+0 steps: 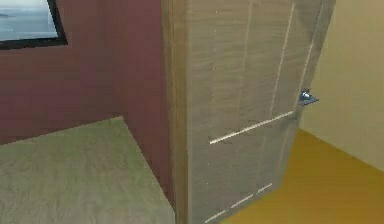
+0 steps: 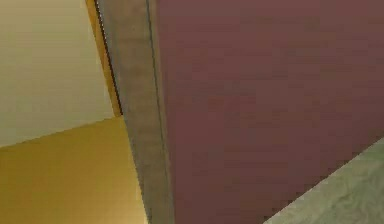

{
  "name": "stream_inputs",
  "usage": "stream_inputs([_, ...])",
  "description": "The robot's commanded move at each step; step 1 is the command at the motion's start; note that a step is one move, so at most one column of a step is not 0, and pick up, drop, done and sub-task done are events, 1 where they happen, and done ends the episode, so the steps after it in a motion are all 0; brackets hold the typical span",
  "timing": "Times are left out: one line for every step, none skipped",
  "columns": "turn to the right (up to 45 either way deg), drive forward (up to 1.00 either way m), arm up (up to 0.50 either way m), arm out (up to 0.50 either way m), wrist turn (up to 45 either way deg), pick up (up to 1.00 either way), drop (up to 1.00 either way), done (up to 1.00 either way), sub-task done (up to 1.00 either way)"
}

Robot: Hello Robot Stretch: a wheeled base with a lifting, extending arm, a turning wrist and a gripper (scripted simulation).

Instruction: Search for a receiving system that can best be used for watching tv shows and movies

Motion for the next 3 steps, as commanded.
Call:
stream_inputs([39.0, 0.00, 0.00, 0.00, 0.0, 0.00, 0.00, 0.00, 0.00])
stream_inputs([0.0, 0.65, 0.00, 0.00, 0.0, 0.00, 0.00, 0.00, 0.00])
stream_inputs([42.0, 0.00, 0.00, 0.00, 0.0, 0.00, 0.00, 0.00, 0.00])
